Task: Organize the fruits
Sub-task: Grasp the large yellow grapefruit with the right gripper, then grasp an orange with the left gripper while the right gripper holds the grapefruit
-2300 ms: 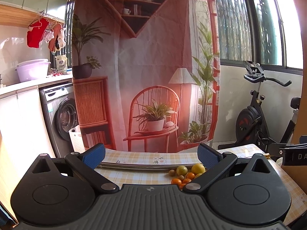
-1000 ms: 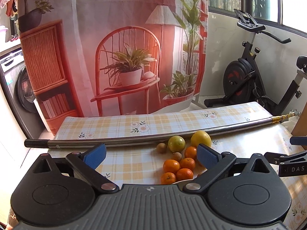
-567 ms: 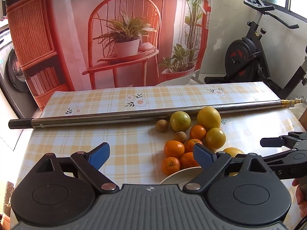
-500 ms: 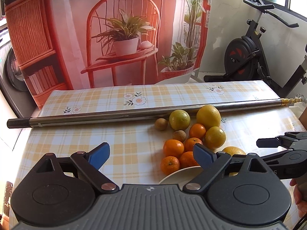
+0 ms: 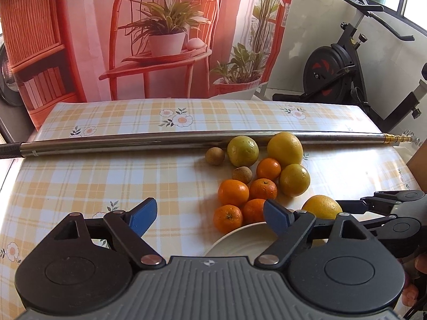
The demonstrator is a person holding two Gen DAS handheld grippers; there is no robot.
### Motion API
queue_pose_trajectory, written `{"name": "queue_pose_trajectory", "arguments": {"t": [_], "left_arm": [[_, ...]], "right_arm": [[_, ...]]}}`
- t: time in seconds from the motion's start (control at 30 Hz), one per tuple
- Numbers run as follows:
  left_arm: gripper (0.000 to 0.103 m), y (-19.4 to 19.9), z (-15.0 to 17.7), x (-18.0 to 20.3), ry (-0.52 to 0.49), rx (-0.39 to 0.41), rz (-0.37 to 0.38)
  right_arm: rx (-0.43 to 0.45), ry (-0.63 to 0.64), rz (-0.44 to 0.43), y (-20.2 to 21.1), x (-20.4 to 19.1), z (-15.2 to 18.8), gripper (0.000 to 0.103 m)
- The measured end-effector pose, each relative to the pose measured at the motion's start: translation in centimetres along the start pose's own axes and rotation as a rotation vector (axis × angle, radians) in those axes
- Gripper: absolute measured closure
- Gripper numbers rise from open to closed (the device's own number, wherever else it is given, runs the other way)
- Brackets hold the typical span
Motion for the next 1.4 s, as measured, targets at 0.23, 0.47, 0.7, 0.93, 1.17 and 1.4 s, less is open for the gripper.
{"name": "queue_pose_trajectory", "arguments": {"t": [0.23,0.47,0.7,0.93,1.17,1.4], "left_arm": [[0.024,-1.3,1.0,0.1,0.027,-0.030,0.060],[0.036,-2.7,2.6,-0.3,0.088,-0.084,0.116],[0.054,-5.1,2.9,-0.8,0.147,-0.125,0.120],[0.061,-6.2,2.9,-0.9,0.178,-0.149,0.143],[0.061,-6.4,2.9,-1.1,0.171,-0.150,0.150],[0.061,-6.2,3.2,-1.5,0.166,-0.156,0.166]], "right_arm": [[0.019,-0.037,0.023,0.7,1.8,0.2,0.048],[-0.007,-0.014,0.040,-0.2,1.4,0.4,0.048],[0.004,-0.043,0.028,-0.1,2.1,0.9,0.048],[0.006,-0.025,0.047,0.1,2.1,1.0,0.049],[0.009,-0.030,0.044,0.2,2.2,1.1,0.048],[0.012,-0.036,0.044,0.2,2.2,1.1,0.048]]}}
Point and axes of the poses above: each gripper's, at about its wrist camera, not at the fingertips, and y roughly against the way its jaws point, x to its right, z to its underside, the point moved 5 cm from there along -y, roughly the way its jaws point, and after that the axes turned 14 degrees about x, right-handed, at the moved point
